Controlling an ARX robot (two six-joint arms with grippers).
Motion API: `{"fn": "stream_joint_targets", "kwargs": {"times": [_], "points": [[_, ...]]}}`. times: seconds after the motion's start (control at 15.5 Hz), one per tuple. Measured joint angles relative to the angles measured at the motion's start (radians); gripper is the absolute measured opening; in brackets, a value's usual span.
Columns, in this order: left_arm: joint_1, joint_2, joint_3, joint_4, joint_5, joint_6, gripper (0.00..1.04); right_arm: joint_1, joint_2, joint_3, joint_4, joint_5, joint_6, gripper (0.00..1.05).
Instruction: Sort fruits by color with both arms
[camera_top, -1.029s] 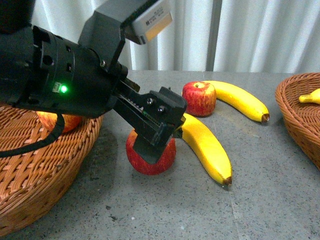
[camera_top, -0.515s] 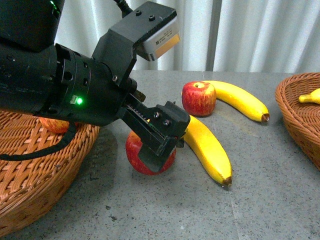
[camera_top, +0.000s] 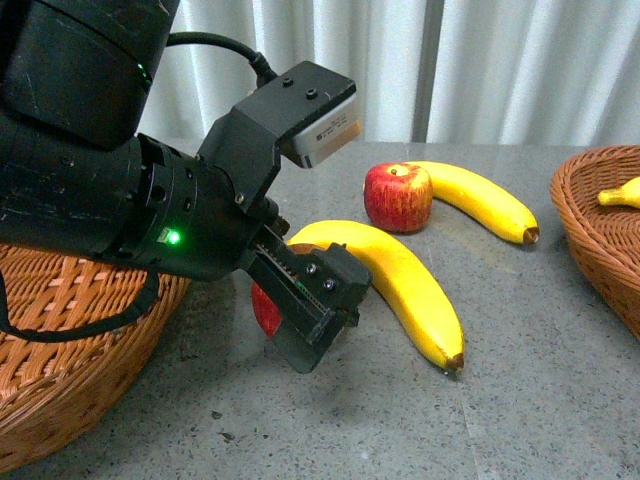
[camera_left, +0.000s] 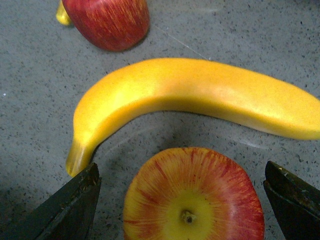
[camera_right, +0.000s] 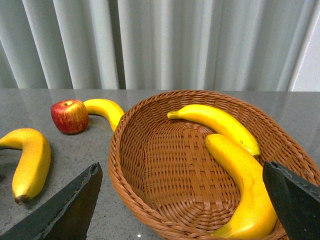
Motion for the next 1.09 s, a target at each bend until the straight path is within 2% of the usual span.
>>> {"fn": "stream_joint_targets", "kwargs": {"times": [0.13, 0.26, 0.39, 0.64, 0.71, 0.77, 0.9, 1.09], "points": [[0.0, 0.034, 0.009, -0.013, -0.008, 0.02, 0.98, 0.0, 0.0, 0.0, 0.0, 0.0, 0.0, 0.98], [-0.003, 0.034, 0.011, -0.018, -0.005, 0.023, 0.79, 0.0, 0.0, 0.0, 0.0, 0.0, 0.0, 0.98], [-0.006, 0.034, 0.018, -0.025, -0.006, 0.023, 0.68, 0.0, 0.0, 0.0, 0.0, 0.0, 0.0, 0.98], [-0.03, -0.053, 0.03, -0.024, -0.043, 0.015, 0.67, 0.0, 0.0, 0.0, 0.0, 0.0, 0.0, 0.98], [-0.008, -0.23, 0.052, -0.014, -0.187, -0.09, 0.67, 0.0, 0.0, 0.0, 0.0, 0.0, 0.0, 0.98], [0.095, -0.397, -0.048, -0.043, -0.367, -0.266, 0.66, 0.0, 0.0, 0.0, 0.0, 0.0, 0.0, 0.98], [0.188, -0.487, -0.136, -0.051, -0.407, -0.32, 0.66, 0.0, 0.0, 0.0, 0.0, 0.0, 0.0, 0.98], [0.303, -0.564, -0.254, -0.031, -0.41, -0.362, 0.66, 0.0, 0.0, 0.0, 0.0, 0.0, 0.0, 0.98]]}}
